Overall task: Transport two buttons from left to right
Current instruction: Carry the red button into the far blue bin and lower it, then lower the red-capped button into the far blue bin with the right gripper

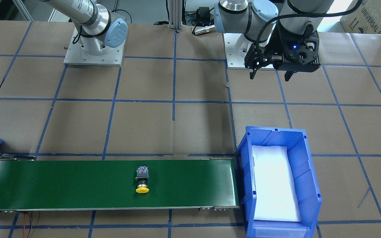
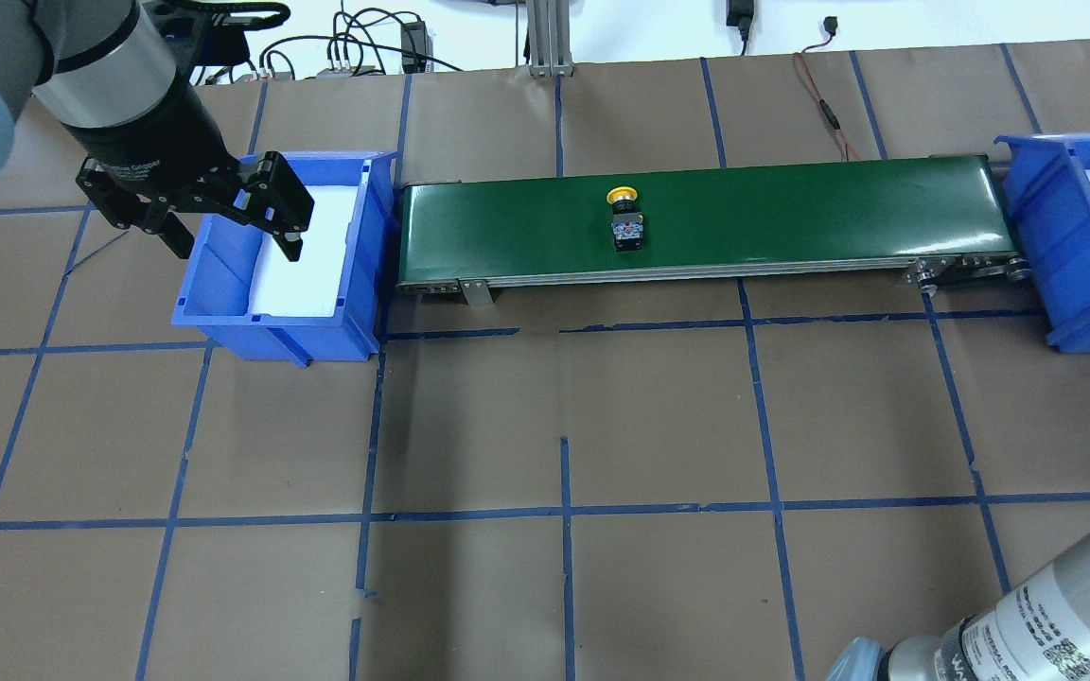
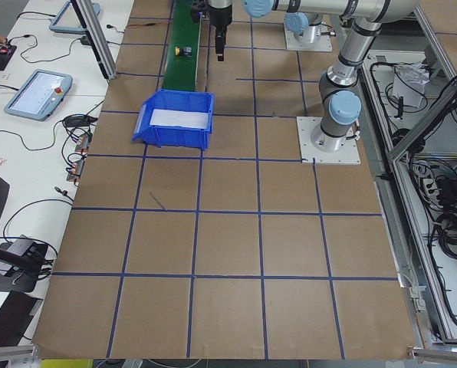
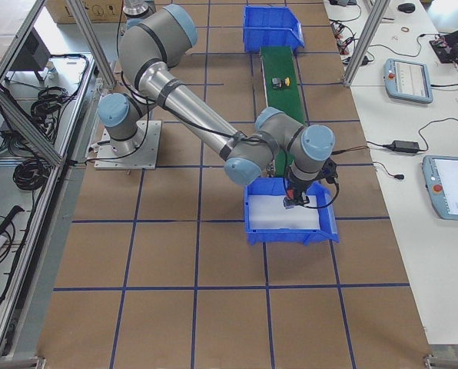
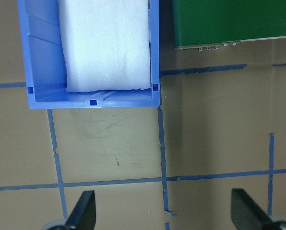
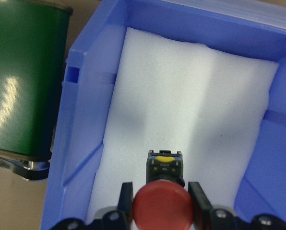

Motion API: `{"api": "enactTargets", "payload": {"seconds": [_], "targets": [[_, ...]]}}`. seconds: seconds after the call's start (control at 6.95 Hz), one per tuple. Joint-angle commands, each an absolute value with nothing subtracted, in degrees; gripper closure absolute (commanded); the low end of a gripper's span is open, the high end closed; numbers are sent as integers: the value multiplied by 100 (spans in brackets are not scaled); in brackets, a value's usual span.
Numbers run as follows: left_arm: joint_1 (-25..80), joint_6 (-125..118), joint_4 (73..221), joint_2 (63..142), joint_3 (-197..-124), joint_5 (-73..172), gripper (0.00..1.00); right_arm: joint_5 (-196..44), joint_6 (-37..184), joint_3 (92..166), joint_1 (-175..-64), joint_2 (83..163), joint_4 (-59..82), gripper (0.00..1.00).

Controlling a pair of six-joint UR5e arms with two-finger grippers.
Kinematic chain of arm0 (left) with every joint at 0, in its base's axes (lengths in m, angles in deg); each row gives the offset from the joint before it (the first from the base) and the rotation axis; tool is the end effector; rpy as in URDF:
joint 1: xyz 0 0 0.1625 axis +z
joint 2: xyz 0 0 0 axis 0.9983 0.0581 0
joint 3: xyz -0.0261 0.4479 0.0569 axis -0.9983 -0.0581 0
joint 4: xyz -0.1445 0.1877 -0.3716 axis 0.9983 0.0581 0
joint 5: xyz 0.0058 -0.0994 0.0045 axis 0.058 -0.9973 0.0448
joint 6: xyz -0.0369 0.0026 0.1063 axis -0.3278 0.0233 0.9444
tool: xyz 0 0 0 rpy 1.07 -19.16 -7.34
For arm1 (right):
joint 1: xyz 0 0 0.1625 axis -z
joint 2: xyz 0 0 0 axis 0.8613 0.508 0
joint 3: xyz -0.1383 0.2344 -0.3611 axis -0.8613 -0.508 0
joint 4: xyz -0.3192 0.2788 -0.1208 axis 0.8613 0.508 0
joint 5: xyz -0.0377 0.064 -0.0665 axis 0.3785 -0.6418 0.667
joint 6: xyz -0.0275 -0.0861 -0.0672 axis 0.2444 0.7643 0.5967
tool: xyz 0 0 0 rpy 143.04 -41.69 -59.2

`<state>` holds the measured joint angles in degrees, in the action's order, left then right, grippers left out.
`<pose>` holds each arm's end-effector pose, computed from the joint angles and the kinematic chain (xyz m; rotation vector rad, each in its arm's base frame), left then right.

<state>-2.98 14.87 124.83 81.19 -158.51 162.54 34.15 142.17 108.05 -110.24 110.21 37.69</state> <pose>-0.1272 -0.5037 0.5172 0.0987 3.1136 0.0550 -0.3652 -0.6663 0.3212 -0.3530 3.0645 -0.0137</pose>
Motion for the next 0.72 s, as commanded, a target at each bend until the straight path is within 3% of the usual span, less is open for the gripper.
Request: {"api": "enactTargets", "payload": {"seconds": [0.0, 0.58], "targets": [[-298, 1487, 12492, 8119, -15847, 16256, 0, 3415, 14301, 10923, -10887, 10943, 3778, 90], [-298, 1487, 12501, 8119, -15847, 16247, 0, 3624, 14302, 11091, -10833, 10785, 3945, 89]]}}
